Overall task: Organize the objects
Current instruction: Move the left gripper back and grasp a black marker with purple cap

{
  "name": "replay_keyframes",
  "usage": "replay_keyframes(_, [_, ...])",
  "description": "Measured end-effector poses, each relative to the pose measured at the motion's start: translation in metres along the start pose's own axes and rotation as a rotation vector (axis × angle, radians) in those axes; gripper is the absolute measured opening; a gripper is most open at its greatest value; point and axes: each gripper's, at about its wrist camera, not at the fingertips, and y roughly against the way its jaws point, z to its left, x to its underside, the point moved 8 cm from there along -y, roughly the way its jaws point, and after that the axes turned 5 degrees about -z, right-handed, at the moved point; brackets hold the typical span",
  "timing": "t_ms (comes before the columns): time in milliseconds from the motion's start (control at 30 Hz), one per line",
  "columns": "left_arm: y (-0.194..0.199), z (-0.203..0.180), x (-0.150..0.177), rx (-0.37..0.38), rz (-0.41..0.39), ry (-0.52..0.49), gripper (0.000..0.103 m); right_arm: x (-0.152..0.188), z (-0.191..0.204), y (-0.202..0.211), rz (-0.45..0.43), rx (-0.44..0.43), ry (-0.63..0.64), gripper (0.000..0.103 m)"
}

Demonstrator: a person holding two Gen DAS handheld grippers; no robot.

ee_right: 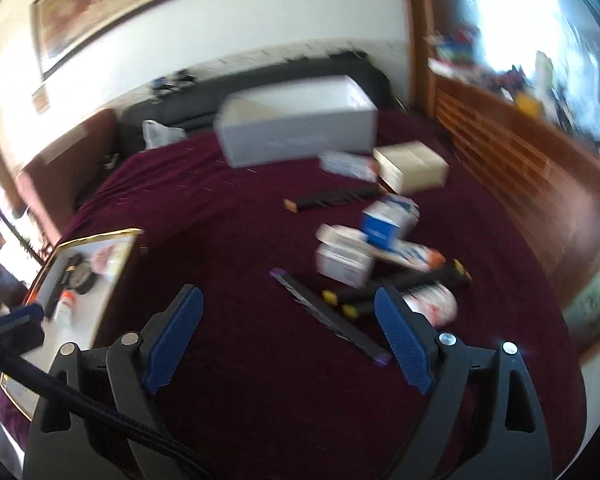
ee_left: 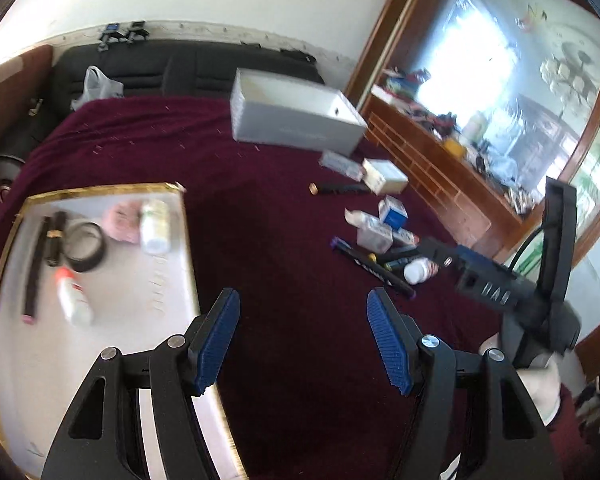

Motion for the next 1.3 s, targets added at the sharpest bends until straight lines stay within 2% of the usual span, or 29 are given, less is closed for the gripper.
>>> replay_keyframes(133, [-0.037,-0.013,0.012,-0.045,0.034,-0.041,0.06,-0.004,-0.064,0.004,0.023,0.029,-0.103,0.088])
replay_keyframes(233, [-0.063,-0.015,0.021,-0.076,0.062,-0.036,0.06,-0.013,-0.089,0.008,0.015,0.011,-0.162,0.088])
replay_keyframes(367, [-0.098,-0.013,0.033,-0.09,0.114,-0.005,0.06,-0.024,-0.098,0.003,0.041,-0.105,-0.228,0.088])
replay_keyframes(467, [-0.108,-0.008,0.044,-0.094,0.144,0.021,0.06,-0.02,-0.08,-0.016,0.129,-0.236,-0.244,0.088])
replay_keyframes(533, [-0.114,-0.003,0.052,-0.096,0.165,0.041,0.06,-0.01,-0.054,-0.032,0.213,-0.332,-0.221,0.088])
replay_keyframes(600, [-0.112,-0.004,0.053,-0.091,0.139,0.038,0.06,0.0,-0.035,-0.047,0.274,-0.386,-0.209,0.088])
replay_keyframes(700, [-0.112,-0.007,0.057,-0.097,0.111,0.004,0.063,0.011,-0.019,-0.07,0.34,-0.395,-0.199,0.088])
replay_keyframes(767, [-0.113,-0.013,0.06,-0.097,0.097,-0.037,0.071,0.018,-0.018,-0.079,0.376,-0.403,-0.242,0.088])
replay_keyframes(800, [-0.115,-0.015,0.059,-0.085,0.101,-0.037,0.077,0.021,-0.018,-0.082,0.39,-0.41,-0.254,0.088])
replay_keyframes(900, [-0.115,-0.017,0.059,-0.043,0.1,-0.029,0.087,0.031,-0.018,-0.09,0.424,-0.411,-0.287,0.088])
replay_keyframes(967, [-0.113,-0.017,0.058,-0.024,0.096,-0.017,0.088,0.041,-0.013,-0.095,0.476,-0.438,-0.31,0.09])
replay_keyframes(1067, [-0.113,-0.016,0.057,-0.011,0.093,-0.005,0.089,0.044,-0.004,-0.091,0.489,-0.459,-0.302,0.091])
replay_keyframes(1133, [-0.113,-0.016,0.056,-0.003,0.091,0.001,0.089,0.046,0.012,-0.078,0.515,-0.582,-0.316,0.091])
replay_keyframes(1167, [-0.114,-0.016,0.056,0.001,0.091,0.003,0.09,0.044,0.016,-0.069,0.499,-0.605,-0.305,0.091])
replay_keyframes(1300, [-0.114,-0.018,0.055,0.005,0.096,-0.003,0.093,0.033,-0.006,-0.046,0.377,-0.5,-0.262,0.091])
